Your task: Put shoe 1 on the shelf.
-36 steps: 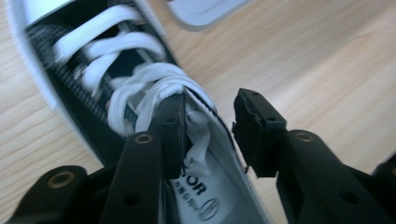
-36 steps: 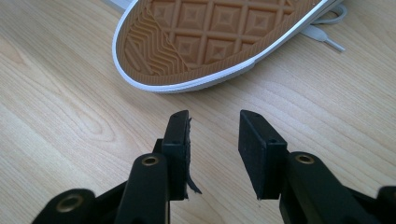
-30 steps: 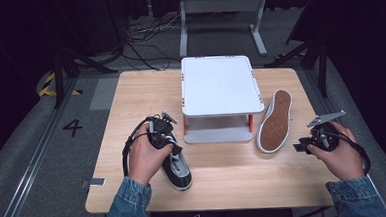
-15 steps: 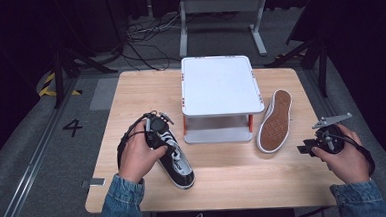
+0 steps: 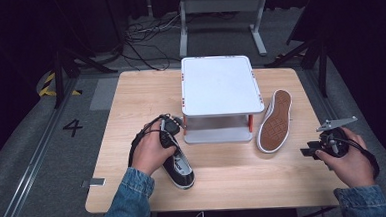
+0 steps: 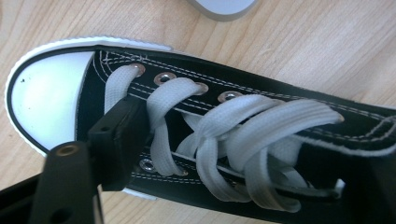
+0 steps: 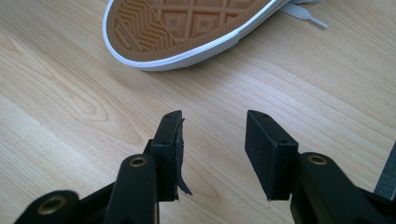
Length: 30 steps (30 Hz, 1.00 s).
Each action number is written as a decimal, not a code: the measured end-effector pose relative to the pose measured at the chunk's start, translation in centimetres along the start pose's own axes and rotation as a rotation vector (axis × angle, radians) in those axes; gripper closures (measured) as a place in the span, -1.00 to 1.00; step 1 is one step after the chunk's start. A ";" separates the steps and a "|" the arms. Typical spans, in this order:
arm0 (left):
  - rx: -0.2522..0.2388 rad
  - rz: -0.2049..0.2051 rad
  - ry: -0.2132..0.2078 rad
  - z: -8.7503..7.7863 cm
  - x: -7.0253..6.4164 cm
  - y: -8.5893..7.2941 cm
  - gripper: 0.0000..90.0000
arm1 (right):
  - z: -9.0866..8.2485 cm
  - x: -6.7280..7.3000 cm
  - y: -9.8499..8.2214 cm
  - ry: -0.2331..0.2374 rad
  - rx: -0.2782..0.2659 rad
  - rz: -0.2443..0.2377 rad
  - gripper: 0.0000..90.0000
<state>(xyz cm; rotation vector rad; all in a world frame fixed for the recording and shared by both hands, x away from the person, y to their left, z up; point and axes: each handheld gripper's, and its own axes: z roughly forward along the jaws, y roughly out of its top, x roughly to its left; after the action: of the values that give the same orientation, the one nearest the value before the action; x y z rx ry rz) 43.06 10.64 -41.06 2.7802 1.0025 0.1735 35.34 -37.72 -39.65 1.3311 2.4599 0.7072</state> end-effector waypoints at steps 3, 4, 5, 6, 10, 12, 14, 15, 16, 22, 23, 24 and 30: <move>-0.015 0.016 0.022 -0.4 0.0 -0.3 0.11 | 0.3 0.0 0.0 0.002 0.007 -0.002 0.27; -0.020 0.017 0.022 -0.5 0.1 -0.5 0.16 | 0.3 0.0 0.0 0.002 0.005 -0.005 0.27; -0.022 0.019 0.024 -0.7 0.2 -0.5 0.21 | 0.3 0.0 0.0 0.004 0.007 -0.004 0.27; -0.023 0.020 0.029 -0.7 0.2 -0.5 0.27 | 0.4 0.0 0.0 0.004 0.008 -0.004 0.27; -0.042 0.028 0.047 -1.3 0.4 -0.8 0.48 | 0.3 -0.1 0.0 0.004 0.005 -0.002 0.27; -0.053 0.021 0.048 -1.6 0.5 -1.0 0.52 | 0.4 -0.1 0.0 0.005 0.006 -0.003 0.27; -0.057 0.026 0.059 -2.2 0.7 -1.3 0.59 | 0.5 -0.1 0.1 -0.002 0.003 -0.008 0.28; -0.060 0.024 0.060 -2.5 0.8 -1.5 0.62 | 0.5 -0.1 0.1 -0.002 0.004 -0.010 0.28; -0.075 0.015 0.054 -2.8 0.9 -1.7 0.64 | 0.5 -0.1 0.1 0.002 0.007 -0.009 0.28; -0.116 0.027 -0.007 -4.9 1.6 -2.2 0.69 | 0.6 -0.1 0.3 0.000 -0.002 -0.012 0.28; -0.114 0.038 -0.013 -5.3 1.7 -2.2 0.69 | 0.7 -0.2 0.3 -0.002 0.003 -0.015 0.28; -0.109 0.043 -0.012 -5.7 1.7 -2.1 0.70 | 0.7 -0.2 0.3 -0.002 0.003 -0.014 0.28; -0.127 0.059 0.039 -8.4 1.7 -1.6 0.69 | 0.6 -0.1 0.2 -0.001 -0.002 -0.013 0.29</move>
<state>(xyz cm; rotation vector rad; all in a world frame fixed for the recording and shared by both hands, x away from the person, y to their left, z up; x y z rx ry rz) 41.96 14.01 -33.05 2.7024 0.8854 0.2901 35.78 -37.57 -40.08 1.3131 2.4638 0.7058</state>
